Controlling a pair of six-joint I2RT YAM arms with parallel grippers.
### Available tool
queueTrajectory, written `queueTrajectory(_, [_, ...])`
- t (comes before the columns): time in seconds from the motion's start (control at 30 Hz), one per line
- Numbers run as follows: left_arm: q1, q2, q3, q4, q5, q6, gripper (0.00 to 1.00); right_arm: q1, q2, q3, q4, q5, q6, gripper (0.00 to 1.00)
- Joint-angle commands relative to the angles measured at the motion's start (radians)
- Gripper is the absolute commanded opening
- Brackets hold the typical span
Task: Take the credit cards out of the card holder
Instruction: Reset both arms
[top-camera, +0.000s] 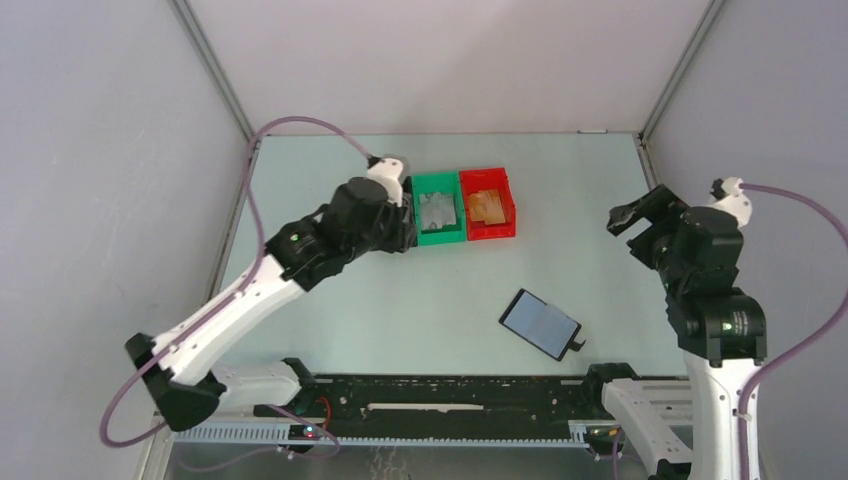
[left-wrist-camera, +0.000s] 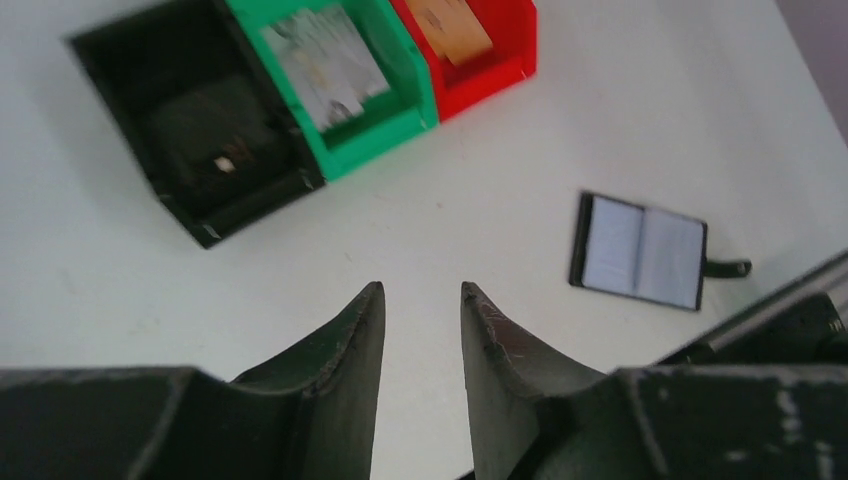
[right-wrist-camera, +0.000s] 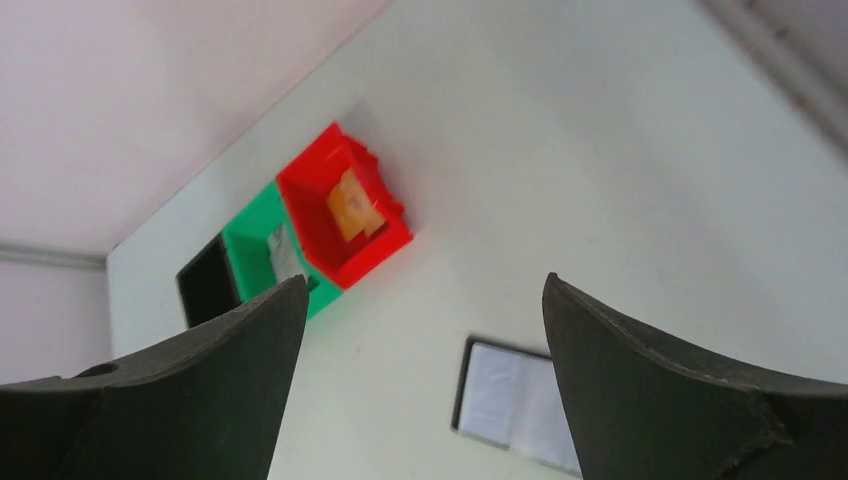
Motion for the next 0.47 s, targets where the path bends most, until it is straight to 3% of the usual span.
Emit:
queueTrajectory(0.0, [0.006,-0.130,0.033,0.003,-0.287,0.064,0.37,0.002,0.001,0.083,-0.046,0.199,-0.151,0.98])
queueTrajectory(0.07, [0.011,-0.197,0.019,0.005,-0.433,0.081,0.38,-0.001,-0.027,0.083,-0.019,0.204,-0.170,0.99])
queueTrajectory(0.1, [0.023,-0.229,0.012,0.004,-0.460,0.089,0.44,0.000,-0.044,0.083,-0.007,0.196,-0.174,1.00])
queueTrajectory(0.2, [0.086,-0.308,-0.007,-0.013,-0.448,0.098,0.53,-0.001,-0.092,0.083,0.016,0.189,-0.175,0.99])
queueTrajectory(0.3, [0.122,-0.372,-0.040,-0.017,-0.462,0.090,0.52,-0.001,-0.132,0.064,0.034,0.214,-0.170,1.00])
queueTrajectory(0.43, [0.149,-0.437,-0.096,0.026,-0.352,0.111,0.53,0.000,-0.137,0.056,0.029,0.243,-0.163,1.00])
